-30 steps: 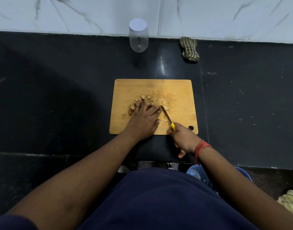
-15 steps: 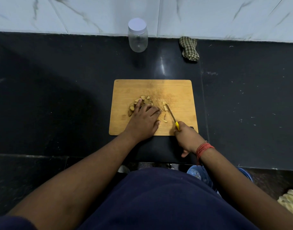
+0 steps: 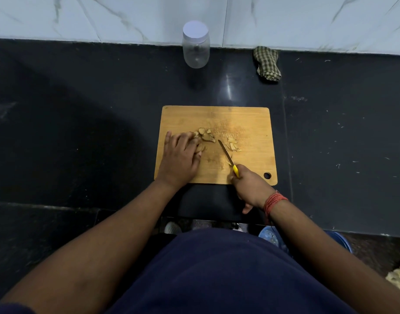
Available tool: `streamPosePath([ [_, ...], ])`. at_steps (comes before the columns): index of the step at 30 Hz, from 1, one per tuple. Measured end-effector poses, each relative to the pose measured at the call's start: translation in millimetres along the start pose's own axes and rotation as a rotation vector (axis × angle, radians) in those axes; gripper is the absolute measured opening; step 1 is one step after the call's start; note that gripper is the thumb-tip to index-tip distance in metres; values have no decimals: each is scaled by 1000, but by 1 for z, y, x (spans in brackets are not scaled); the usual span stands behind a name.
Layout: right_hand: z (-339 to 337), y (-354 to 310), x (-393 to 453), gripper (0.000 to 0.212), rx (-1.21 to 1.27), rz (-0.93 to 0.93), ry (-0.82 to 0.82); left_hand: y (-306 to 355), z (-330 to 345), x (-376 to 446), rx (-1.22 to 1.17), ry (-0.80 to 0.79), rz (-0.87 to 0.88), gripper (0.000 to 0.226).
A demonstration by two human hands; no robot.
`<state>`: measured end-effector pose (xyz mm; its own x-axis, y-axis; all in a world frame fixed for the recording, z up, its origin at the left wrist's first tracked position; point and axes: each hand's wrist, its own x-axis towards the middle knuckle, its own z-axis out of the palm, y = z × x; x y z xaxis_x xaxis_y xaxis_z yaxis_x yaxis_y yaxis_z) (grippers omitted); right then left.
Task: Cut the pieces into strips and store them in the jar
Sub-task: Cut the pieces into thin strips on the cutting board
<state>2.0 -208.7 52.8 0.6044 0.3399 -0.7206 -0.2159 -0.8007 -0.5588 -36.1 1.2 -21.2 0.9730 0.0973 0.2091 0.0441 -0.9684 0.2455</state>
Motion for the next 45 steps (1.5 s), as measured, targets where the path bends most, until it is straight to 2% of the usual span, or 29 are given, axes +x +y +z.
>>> streamPosePath([
  [5,1,-10,7,19,32,-25,26,-3,-3,3,-14,-12,-44,41],
  [13,2,-14,12,19,52,-9,0,1,-5,12,12,-34,20,36],
  [17,7,-8,5,19,34,13,-11,3,-2,17,29,-57,33,41],
  [22,3,-2,1,20,31,25,56,8,1,31,66,-96,51,45],
  [26,10,3,-7,18,-14,-5,16,17,2,42,65,-103,43,45],
  [29,10,11,-10,15,-71,-20,44,20,3,48,72,-109,66,39],
  [33,4,16,-13,10,-25,25,106,23,5,52,78,-118,97,32],
  [42,11,30,-9,30,-161,-63,110,26,1,54,40,-64,187,19],
  [45,7,33,-9,28,-151,-61,160,24,2,54,29,-38,202,16],
])
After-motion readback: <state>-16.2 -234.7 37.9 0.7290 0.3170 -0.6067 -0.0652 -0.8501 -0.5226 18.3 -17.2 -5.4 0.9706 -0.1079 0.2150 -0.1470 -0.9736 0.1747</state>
